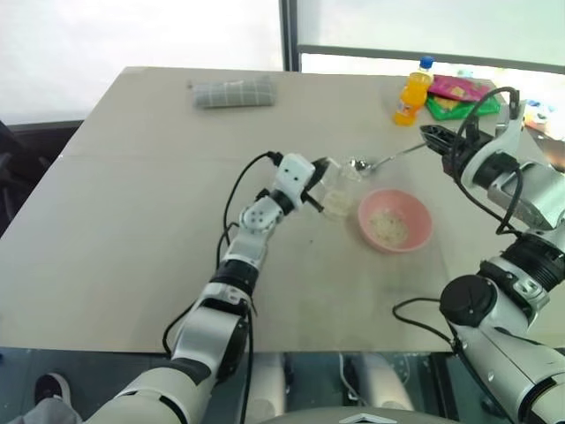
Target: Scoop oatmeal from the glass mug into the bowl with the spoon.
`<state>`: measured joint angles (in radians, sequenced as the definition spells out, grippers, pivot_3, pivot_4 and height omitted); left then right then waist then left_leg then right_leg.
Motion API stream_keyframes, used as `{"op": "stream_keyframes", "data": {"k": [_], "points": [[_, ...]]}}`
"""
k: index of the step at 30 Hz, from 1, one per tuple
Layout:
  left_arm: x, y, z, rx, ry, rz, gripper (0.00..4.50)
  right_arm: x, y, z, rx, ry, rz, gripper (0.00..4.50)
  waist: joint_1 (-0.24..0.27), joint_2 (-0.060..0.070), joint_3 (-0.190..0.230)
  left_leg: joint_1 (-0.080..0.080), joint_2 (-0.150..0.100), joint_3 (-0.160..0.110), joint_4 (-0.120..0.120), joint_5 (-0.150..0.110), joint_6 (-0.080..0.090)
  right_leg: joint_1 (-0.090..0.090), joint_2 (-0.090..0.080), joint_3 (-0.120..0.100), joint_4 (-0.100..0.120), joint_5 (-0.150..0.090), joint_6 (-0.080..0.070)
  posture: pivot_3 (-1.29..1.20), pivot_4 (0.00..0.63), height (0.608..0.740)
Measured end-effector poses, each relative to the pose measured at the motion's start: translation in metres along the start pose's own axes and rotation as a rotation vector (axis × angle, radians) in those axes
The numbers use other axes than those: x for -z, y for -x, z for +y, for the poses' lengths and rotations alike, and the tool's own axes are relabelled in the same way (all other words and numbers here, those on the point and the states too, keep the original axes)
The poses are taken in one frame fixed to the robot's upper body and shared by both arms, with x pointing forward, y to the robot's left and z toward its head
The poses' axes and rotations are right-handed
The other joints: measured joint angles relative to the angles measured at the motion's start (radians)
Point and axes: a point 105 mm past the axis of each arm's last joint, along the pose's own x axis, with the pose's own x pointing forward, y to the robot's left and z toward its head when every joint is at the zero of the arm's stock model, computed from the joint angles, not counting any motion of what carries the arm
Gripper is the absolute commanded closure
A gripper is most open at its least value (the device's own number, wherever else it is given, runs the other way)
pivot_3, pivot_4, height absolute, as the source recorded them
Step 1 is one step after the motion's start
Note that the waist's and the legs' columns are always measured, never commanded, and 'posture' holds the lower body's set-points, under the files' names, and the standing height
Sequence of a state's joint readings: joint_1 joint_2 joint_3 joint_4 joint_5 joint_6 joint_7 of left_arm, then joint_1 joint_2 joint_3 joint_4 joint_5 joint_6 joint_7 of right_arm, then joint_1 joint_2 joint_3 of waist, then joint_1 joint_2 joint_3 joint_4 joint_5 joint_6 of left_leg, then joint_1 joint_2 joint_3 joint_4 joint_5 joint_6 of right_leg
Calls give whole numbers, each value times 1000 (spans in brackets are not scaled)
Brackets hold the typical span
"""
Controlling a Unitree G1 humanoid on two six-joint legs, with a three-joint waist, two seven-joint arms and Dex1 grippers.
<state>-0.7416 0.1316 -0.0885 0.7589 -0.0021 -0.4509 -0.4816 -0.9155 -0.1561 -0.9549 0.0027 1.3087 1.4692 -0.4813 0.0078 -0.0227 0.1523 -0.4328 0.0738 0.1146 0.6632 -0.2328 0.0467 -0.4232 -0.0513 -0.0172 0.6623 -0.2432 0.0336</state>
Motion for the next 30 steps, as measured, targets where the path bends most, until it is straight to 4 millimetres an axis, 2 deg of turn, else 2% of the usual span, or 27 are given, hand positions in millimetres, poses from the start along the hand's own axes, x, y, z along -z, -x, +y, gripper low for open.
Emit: {"op": "stream_keyframes", "data": {"k": [19,30], "points": [[4,6,3,-36,-14,-7,4468,-4,21,1,52,-153,-40,4500,-20,0,0,1,0,-5,0,0,0,1,0,1,0,0,1,0,150,740],[6,9,4,-38,-12,-4,4468,-19,37,-7,83,-147,-124,4500,-20,1,-1,1,0,-5,0,0,0,1,0,1,-1,0,1,0,150,740]]}}
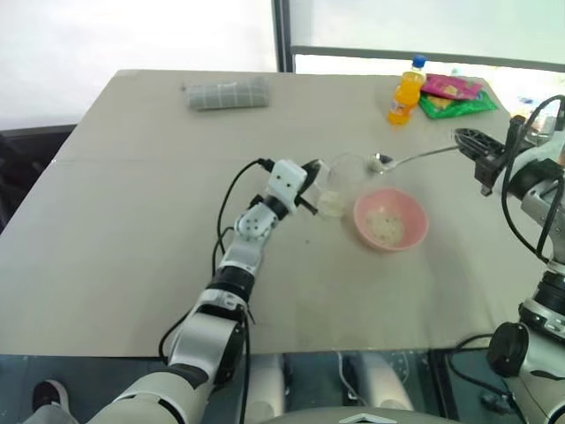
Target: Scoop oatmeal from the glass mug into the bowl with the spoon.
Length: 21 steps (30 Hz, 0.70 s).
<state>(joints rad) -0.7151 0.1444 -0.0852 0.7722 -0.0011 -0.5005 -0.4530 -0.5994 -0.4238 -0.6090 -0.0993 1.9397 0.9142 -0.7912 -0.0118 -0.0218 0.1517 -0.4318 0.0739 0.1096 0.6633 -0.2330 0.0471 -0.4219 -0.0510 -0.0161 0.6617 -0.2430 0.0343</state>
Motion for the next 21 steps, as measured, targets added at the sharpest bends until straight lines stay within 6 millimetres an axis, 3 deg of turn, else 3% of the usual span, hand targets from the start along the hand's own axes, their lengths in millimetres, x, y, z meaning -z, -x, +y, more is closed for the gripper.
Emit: {"op": "stream_keyframes", "data": {"k": [11,16,21], "points": [[6,7,7,-49,44,20,4468,-6,18,-27,66,12,-22,4500,-5,2,-1,2,0,0,0,0,0,0,1,2,0,0,0,0,150,740],[8,12,9,-72,59,31,4468,-4,28,-21,80,175,23,4500,-4,3,-2,1,0,0,0,0,0,0,1,2,0,0,0,0,150,740],[9,13,10,-82,66,39,4468,8,26,-13,84,331,108,4500,-5,4,-2,2,0,0,0,0,0,0,1,3,0,0,0,0,150,740]]}}
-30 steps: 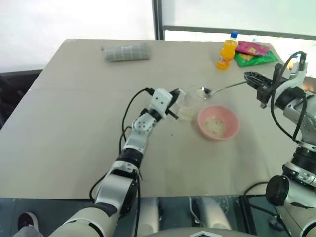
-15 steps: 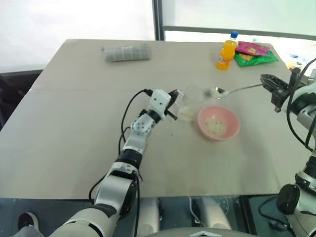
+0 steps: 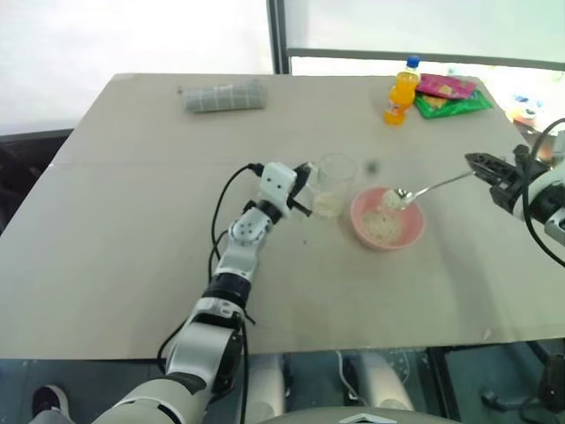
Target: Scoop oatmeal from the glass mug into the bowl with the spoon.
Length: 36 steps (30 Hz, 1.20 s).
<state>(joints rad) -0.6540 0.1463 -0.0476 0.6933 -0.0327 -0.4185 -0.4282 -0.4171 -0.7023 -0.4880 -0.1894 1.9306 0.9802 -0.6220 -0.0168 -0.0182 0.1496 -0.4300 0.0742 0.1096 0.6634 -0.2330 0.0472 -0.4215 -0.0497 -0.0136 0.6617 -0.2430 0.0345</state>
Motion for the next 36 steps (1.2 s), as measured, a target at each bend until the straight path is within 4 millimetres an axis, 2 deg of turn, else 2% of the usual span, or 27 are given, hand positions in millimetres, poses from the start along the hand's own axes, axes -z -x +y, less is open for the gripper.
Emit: {"op": "stream_keyframes", "data": {"k": [4,5,6,10,18,21,26,30,33,34,36], "points": [[0,1,0,-5,1,1,4468,-2,-1,5,10,145,12,4500,2,0,0,0,0,0,0,0,0,0,0,0,-1,0,0,0,150,740],[0,1,1,-12,3,4,4468,0,-3,10,13,254,35,4500,1,0,0,0,0,0,0,0,0,0,0,0,-1,0,0,0,150,740],[0,1,1,-12,4,4,4468,0,-4,12,11,279,38,4500,1,0,0,0,0,0,0,0,0,0,0,0,-1,0,0,0,150,740],[1,2,1,-19,6,7,4468,2,-8,35,-43,559,58,4500,1,0,0,0,0,-1,0,0,0,0,0,-1,-1,0,0,0,150,740],[2,3,1,-34,20,12,4468,14,-11,63,-153,976,121,4500,4,0,0,-1,0,-1,1,0,0,0,0,-1,-1,0,0,0,150,740],[3,3,2,-43,39,26,4468,24,-11,65,-184,1082,172,4500,3,0,0,-1,0,-1,1,0,0,0,0,-1,-2,0,0,0,150,740],[4,4,3,-47,62,36,4468,26,-15,73,-246,1006,155,4500,5,-1,0,-1,0,-1,2,0,0,0,0,-1,-1,0,0,0,150,740],[3,5,3,-44,66,33,4468,-5,-24,82,-251,769,12,4500,3,-1,0,-1,0,0,3,0,0,0,-1,-1,0,0,0,0,150,740],[3,6,3,-40,75,29,4468,-24,-26,108,-318,637,-94,4500,5,-1,0,-2,0,-1,3,0,0,0,0,-1,0,0,0,0,150,740],[3,7,3,-41,79,28,4468,-25,-28,121,-362,593,-117,4500,4,-1,0,-2,1,-1,2,0,0,0,0,-2,0,0,0,0,150,740],[3,7,2,-39,81,27,4468,-22,-30,129,-394,557,-114,4500,6,-1,0,-2,1,-1,2,0,0,0,0,-2,0,0,0,0,150,740]]}}
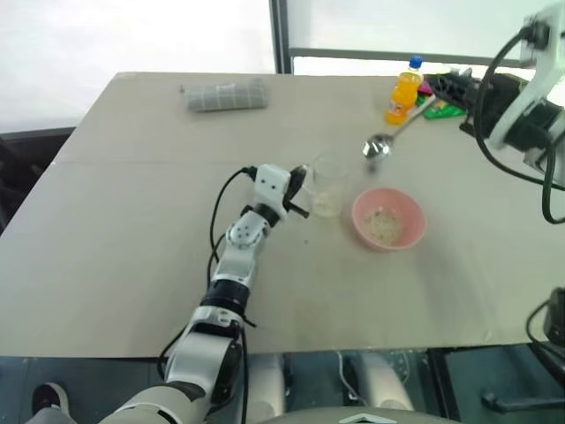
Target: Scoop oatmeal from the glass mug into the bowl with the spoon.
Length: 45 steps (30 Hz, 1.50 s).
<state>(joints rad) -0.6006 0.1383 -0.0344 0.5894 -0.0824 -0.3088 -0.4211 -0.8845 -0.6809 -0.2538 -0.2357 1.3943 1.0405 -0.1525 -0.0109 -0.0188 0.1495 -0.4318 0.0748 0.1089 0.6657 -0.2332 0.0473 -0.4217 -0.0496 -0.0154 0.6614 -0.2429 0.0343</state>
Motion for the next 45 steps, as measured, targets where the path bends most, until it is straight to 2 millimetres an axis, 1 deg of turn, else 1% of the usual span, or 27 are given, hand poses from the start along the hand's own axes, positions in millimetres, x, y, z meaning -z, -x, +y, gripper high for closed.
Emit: {"op": "stream_keyframes", "data": {"k": [2,5,7,10,13,14,15,16,18,20,21,24,27,30,34,37,39,41,43,45], "points": [[-1,1,0,2,2,1,4468,5,-8,11,-48,-57,2,4500,0,0,0,0,0,1,0,0,0,0,0,0,0,0,0,0,150,740],[-1,1,0,4,5,2,4468,15,-14,17,-66,-72,31,4500,0,0,0,-1,0,1,0,0,0,0,-1,0,0,0,0,0,150,740],[0,2,0,4,12,5,4468,29,-17,17,-64,-56,71,4500,0,0,0,0,0,1,0,0,0,0,-1,0,0,0,0,0,150,740],[-3,3,0,11,12,4,4468,64,-24,11,-39,-23,174,4500,-1,0,0,0,0,1,0,0,0,0,-1,0,0,0,0,0,150,740],[-2,5,1,9,17,12,4468,72,-28,13,-56,0,187,4500,-3,0,0,0,0,0,0,0,0,0,0,0,0,0,0,0,150,740],[-3,6,2,7,15,14,4500,74,-30,14,-61,7,189,3769,-3,0,0,0,0,0,0,0,0,0,0,0,0,0,0,0,150,740],[-3,7,3,6,14,16,4500,75,-31,15,-64,9,187,3534,-2,0,0,0,0,0,0,0,0,0,0,0,0,0,0,0,150,740],[-3,8,5,2,12,19,4500,75,-32,15,-71,10,179,3076,-2,0,0,0,0,0,0,0,0,0,0,0,0,0,0,0,150,740],[-3,10,8,-8,16,22,4500,74,-36,14,-65,11,155,2339,-3,0,0,0,0,1,0,0,0,0,0,0,0,0,0,0,150,740],[-3,11,9,-15,26,25,4500,67,-42,9,-31,16,103,1335,-3,0,0,0,0,1,1,0,0,0,0,0,0,0,0,0,150,740],[-3,11,10,-18,28,25,4500,63,-44,7,-17,23,76,903,-3,0,0,0,0,1,1,0,0,0,0,0,0,0,0,0,150,740],[-3,11,9,-17,38,26,4500,48,-46,0,17,58,9,903,-1,0,0,-1,0,1,1,0,0,0,0,0,0,0,0,0,150,740],[-2,11,10,-19,41,31,3480,44,-45,-5,39,74,-13,861,-1,0,0,-1,0,2,1,0,0,0,0,0,0,0,0,0,150,740],[-1,12,10,-17,46,39,2050,43,-45,-7,47,76,-21,861,-2,0,0,-1,0,3,1,0,0,-1,0,0,0,0,0,0,150,740],[0,13,9,-12,50,47,2050,45,-47,-6,46,68,-26,861,-2,0,0,-1,0,4,0,0,0,-1,0,0,0,0,0,0,150,740],[0,20,10,-14,41,48,2050,42,-45,-9,54,55,-41,861,-2,0,0,-1,0,4,0,0,0,-1,-1,0,0,0,0,0,150,740],[-3,27,11,-11,26,47,2050,41,-42,-10,57,53,-46,861,-3,0,0,-1,0,4,0,0,0,-1,-1,0,0,0,0,0,150,740],[-7,37,13,-2,19,50,2050,43,-37,-16,71,43,-39,861,-2,0,0,-1,0,4,-1,0,0,-1,-1,0,0,0,0,0,150,740],[-9,53,13,18,-1,75,2050,47,-27,-23,88,46,-24,861,-2,0,0,-1,0,3,-1,0,0,-1,-1,0,0,0,0,0,150,740],[-9,64,13,24,-4,102,2050,52,-16,-30,101,67,-7,861,2,0,0,-1,0,3,-1,0,0,-1,-1,0,0,0,0,0,150,740]]}}
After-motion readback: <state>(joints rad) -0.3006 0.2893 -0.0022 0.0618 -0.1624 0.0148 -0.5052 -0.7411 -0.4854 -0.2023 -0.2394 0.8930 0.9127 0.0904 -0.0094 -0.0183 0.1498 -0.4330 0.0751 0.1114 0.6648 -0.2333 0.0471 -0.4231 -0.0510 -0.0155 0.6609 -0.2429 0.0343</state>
